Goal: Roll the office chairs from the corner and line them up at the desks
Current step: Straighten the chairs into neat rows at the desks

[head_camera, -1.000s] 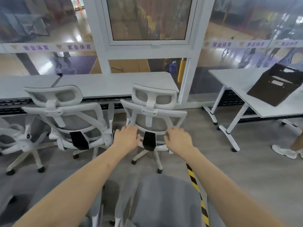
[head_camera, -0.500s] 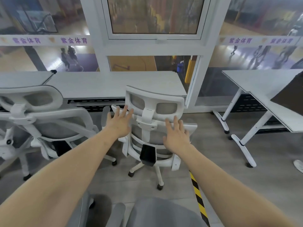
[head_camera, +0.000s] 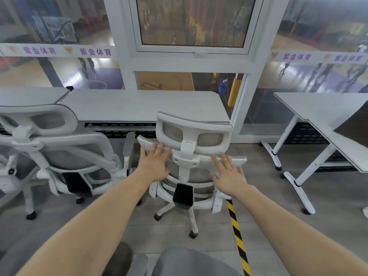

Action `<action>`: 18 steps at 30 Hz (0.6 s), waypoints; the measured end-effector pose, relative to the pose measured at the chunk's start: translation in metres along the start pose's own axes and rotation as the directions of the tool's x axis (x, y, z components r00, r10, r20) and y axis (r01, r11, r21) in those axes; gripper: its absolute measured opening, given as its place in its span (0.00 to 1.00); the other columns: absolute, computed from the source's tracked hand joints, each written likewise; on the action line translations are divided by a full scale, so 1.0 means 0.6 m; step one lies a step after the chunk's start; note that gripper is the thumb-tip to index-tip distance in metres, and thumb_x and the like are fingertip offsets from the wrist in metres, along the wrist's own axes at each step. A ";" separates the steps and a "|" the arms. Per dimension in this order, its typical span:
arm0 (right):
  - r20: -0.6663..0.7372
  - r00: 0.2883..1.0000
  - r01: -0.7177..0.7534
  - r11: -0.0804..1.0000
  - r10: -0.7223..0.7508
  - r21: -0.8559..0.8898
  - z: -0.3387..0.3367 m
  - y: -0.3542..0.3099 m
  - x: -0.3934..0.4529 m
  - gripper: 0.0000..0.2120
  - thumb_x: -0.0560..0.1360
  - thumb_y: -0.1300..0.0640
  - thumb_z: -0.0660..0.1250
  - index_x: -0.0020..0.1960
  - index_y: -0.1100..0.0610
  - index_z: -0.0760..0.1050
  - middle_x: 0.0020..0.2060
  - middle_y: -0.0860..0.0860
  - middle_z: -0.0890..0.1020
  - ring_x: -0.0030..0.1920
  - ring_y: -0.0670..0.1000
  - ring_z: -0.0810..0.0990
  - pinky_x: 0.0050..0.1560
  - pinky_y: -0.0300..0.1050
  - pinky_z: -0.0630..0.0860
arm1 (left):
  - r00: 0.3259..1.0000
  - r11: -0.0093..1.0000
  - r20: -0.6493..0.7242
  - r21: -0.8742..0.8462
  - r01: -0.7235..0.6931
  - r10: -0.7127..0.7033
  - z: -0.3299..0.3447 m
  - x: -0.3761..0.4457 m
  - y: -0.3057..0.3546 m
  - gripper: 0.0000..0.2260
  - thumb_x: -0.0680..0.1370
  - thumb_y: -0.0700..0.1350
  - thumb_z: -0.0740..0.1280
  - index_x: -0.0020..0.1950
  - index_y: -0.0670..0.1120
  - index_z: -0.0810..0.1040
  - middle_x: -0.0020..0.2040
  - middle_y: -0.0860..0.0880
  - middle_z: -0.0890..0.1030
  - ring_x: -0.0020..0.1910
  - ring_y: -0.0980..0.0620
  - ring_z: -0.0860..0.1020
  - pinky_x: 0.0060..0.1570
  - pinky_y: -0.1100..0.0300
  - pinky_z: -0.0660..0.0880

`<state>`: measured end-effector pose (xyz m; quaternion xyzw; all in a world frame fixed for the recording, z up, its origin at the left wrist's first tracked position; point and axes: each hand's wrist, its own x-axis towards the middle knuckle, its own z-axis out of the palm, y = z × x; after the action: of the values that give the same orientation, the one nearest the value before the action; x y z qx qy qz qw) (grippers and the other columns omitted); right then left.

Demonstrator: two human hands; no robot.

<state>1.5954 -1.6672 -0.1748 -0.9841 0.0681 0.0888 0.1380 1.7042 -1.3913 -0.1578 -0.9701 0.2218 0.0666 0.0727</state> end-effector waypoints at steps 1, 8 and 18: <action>0.007 1.000 -0.002 1.000 0.002 -0.004 -0.005 0.012 0.000 0.32 0.85 0.41 0.51 0.84 0.40 0.41 0.84 0.49 0.38 0.83 0.53 0.36 0.80 0.66 0.44 | 1.000 1.000 -0.003 -0.001 0.004 -0.004 -0.002 -0.006 0.012 0.38 0.81 0.60 0.58 0.85 0.53 0.41 0.85 0.46 0.43 0.84 0.43 0.41 0.76 0.29 0.38; 0.018 0.999 -0.049 0.999 0.049 -0.023 -0.038 0.071 0.007 0.35 0.82 0.35 0.54 0.84 0.43 0.45 0.84 0.51 0.40 0.83 0.55 0.39 0.80 0.68 0.44 | 0.997 0.998 0.078 -0.059 0.015 -0.010 -0.037 -0.022 0.084 0.33 0.81 0.63 0.55 0.84 0.60 0.48 0.85 0.48 0.48 0.83 0.43 0.45 0.69 0.19 0.42; 0.159 0.986 0.068 0.996 -0.056 -0.066 -0.054 0.122 -0.005 0.35 0.83 0.34 0.50 0.82 0.36 0.34 0.83 0.50 0.34 0.82 0.55 0.33 0.80 0.66 0.40 | 0.988 0.969 0.152 -0.238 0.070 -0.034 -0.018 -0.061 0.086 0.33 0.81 0.66 0.56 0.79 0.73 0.39 0.85 0.53 0.39 0.83 0.41 0.36 0.72 0.21 0.49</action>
<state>1.5857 -1.7457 -0.1628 -0.9799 0.0231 0.1642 0.1107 1.6497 -1.4239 -0.1474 -0.9696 0.1807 0.1625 -0.0288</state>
